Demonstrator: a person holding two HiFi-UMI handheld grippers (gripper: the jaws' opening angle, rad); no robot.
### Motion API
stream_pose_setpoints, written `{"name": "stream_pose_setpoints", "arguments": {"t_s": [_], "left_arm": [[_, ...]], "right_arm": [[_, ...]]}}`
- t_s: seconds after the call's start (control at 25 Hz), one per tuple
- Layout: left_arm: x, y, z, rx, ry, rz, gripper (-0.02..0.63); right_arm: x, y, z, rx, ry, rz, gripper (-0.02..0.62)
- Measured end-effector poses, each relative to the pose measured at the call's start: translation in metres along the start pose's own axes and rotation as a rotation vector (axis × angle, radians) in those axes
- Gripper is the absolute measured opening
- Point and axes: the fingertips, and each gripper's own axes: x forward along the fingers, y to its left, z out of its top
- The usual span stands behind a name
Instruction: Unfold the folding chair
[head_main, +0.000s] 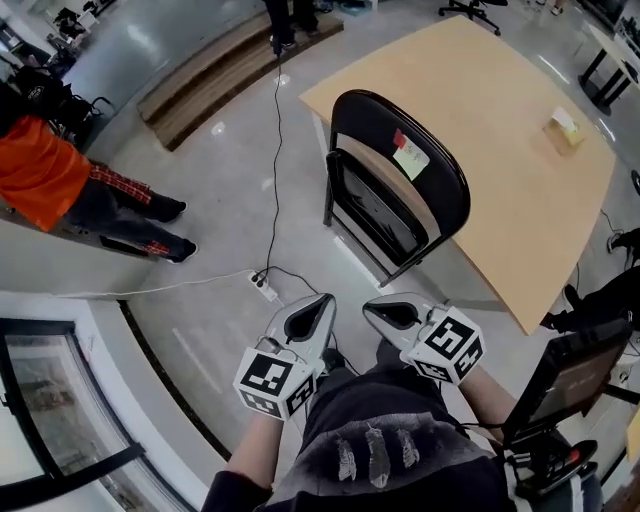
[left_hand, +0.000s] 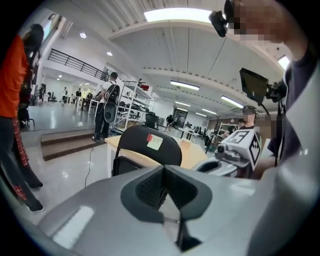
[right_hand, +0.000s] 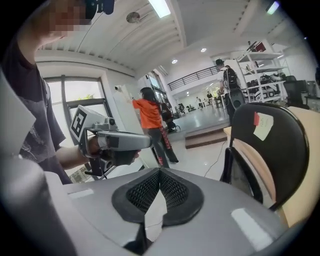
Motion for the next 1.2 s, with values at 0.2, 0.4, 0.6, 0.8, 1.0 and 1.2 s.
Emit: {"name": "stream_pose_setpoints", "arguments": {"t_s": [0.2,0.4,0.6,0.8,1.0,1.2], "left_arm": [[0.067,-0.002,-0.013,-0.022,0.076,-0.008,0.002],[0.149,0.009,-0.038,0.014,0.172,0.025,0.002],[0.23,0.027,-0.063,-0.068,0.295,0.055,0.008],[0.289,0.037,-0.089,-0.152,0.43,0.066,0.321],[0.334,0.051,-0.111,-0.191,0.529,0.117,0.388],[0.356,0.067,-0.131,-0.253,0.574,0.16,0.411]], "right_arm": [[-0.029,-0.078,0.001,-0.002,-0.025,-0.15,0.003],[-0.06,-0.149,0.011,-0.039,-0.046,-0.336,0.003],[-0.086,-0.212,0.017,-0.061,-0.035,-0.532,0.105],[-0.099,-0.251,0.019,-0.073,-0.01,-0.666,0.214],[-0.105,-0.258,0.024,-0.133,-0.009,-0.698,0.147],[-0.109,-0.269,0.026,-0.151,-0.009,-0.737,0.247]]}}
